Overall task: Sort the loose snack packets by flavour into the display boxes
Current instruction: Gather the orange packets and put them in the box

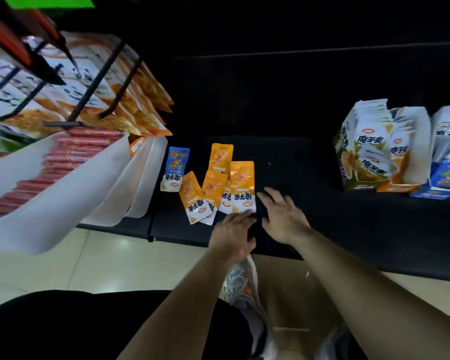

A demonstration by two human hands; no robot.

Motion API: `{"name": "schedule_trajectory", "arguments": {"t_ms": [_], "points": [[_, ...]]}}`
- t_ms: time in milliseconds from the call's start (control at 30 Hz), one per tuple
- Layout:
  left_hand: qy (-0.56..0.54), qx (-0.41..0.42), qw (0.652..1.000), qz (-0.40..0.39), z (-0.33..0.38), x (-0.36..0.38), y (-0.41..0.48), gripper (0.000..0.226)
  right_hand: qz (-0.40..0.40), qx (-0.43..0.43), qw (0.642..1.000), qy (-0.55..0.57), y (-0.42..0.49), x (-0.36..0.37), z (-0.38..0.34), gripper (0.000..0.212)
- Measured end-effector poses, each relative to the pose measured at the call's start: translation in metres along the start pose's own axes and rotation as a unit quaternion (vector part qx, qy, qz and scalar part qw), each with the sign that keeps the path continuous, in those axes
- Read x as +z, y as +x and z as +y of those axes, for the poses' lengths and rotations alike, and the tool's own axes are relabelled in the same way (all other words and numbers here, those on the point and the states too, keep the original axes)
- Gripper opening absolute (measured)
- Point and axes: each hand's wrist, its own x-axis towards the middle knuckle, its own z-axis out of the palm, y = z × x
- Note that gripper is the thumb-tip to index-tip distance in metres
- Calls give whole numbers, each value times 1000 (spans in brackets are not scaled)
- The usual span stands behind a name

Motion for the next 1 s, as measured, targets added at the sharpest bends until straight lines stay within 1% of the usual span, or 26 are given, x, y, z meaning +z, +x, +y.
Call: {"name": "schedule_trajectory", "arguments": {"t_ms": [33,100,167,200,233,267,300,333,367,400,467,533,600,633,667,733,767,800,833,867,933,1000], "points": [[-32,-2,999,21,1,-1,-1,48,-13,-19,999,-25,8,-1,-3,72],[-93,-34,992,78,-2,-7,-2,34,-42,-53,995,-76,21,0,-8,77],[-104,-60,979,165,-10,-14,-1,26,-70,-80,985,-138,24,3,-9,79],[-93,-78,971,207,-17,-17,2,24,-73,-85,980,-163,21,6,-7,77],[-81,-104,964,232,-24,-19,7,26,-66,-85,978,-177,16,8,-4,74],[-73,-144,961,227,-33,-21,11,36,-50,-87,978,-181,11,11,-1,71],[-74,-193,959,191,-40,-22,16,51,-34,-88,980,-178,4,13,3,65],[-80,-237,958,138,-47,-22,19,65,-21,-88,981,-169,-2,15,7,58],[-78,-255,959,94,-52,-19,21,74,-8,-85,983,-160,-8,17,11,52],[-59,-249,964,70,-56,-13,21,78,6,-77,985,-157,-13,18,16,48],[-19,-203,976,72,-53,-3,17,76,29,-53,985,-163,-18,19,24,48],[-13,-135,986,93,-44,4,12,66,45,-29,986,-157,-19,18,32,57],[-19,-53,991,118,-31,10,8,52,55,-2,990,-129,-20,15,39,66],[-37,-30,990,134,-26,11,8,44,58,14,992,-115,-21,14,43,72],[-64,-27,987,147,-20,12,8,36,59,33,992,-105,-23,12,47,78],[-116,-66,977,166,-13,12,7,26,59,84,991,-85,-25,10,54,94],[-141,-99,970,173,-10,11,7,26,59,112,990,-64,-25,8,57,102],[-156,-134,963,177,-10,10,7,31,56,142,988,-33,-26,5,60,107],[-152,-163,959,176,-10,10,7,41,50,171,984,6,-26,3,62,108],[-135,-187,958,172,-11,10,8,53,42,196,979,45,-27,1,65,103],[-118,-223,955,155,-13,7,10,73,30,231,967,105,-29,0,72,86],[-136,-245,951,132,-12,1,14,80,34,241,961,133,-33,1,78,73]]}}
